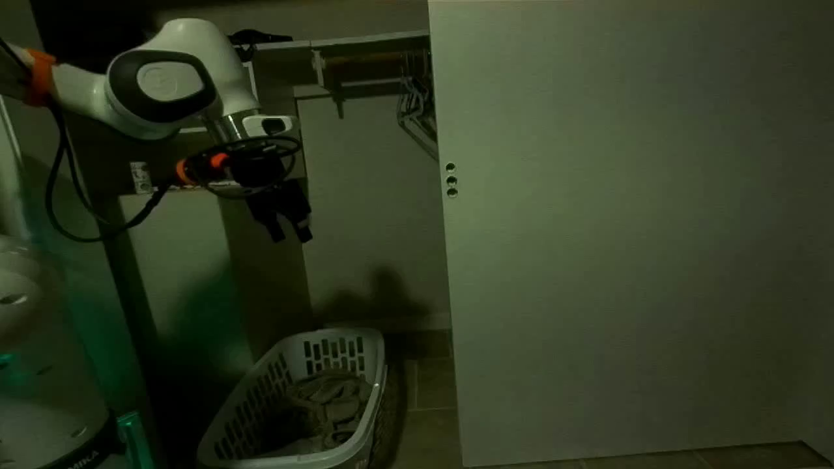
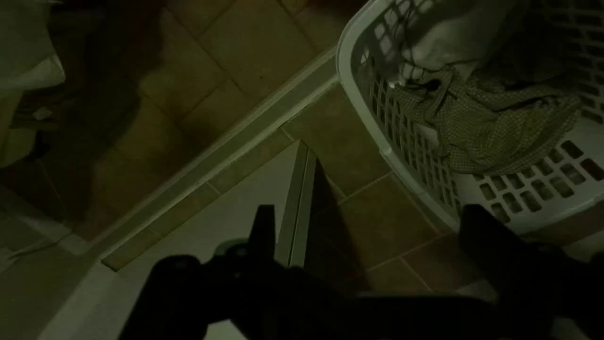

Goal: Move the black object from the bottom shelf to the middle shelf.

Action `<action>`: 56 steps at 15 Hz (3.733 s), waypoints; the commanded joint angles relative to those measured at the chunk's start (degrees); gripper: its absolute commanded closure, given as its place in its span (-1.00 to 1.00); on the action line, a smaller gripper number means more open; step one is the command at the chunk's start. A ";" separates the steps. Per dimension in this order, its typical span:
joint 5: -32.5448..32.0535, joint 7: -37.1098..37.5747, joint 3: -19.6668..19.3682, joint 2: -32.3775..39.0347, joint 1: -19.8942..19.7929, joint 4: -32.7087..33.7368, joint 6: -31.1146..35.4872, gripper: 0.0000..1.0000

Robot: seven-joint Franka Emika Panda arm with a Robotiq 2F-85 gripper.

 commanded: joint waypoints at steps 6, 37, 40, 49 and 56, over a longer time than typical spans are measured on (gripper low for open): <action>0.39 -0.86 0.25 0.71 1.72 -0.40 0.06 -1.00; 12.82 -19.76 11.22 24.12 37.28 30.29 19.79 -1.00; 12.60 -25.01 10.41 30.47 38.30 36.41 23.75 -1.00; 22.25 -29.62 14.79 49.74 37.80 58.53 18.75 -1.00; 21.41 -28.80 19.78 51.46 34.48 58.33 19.17 -1.00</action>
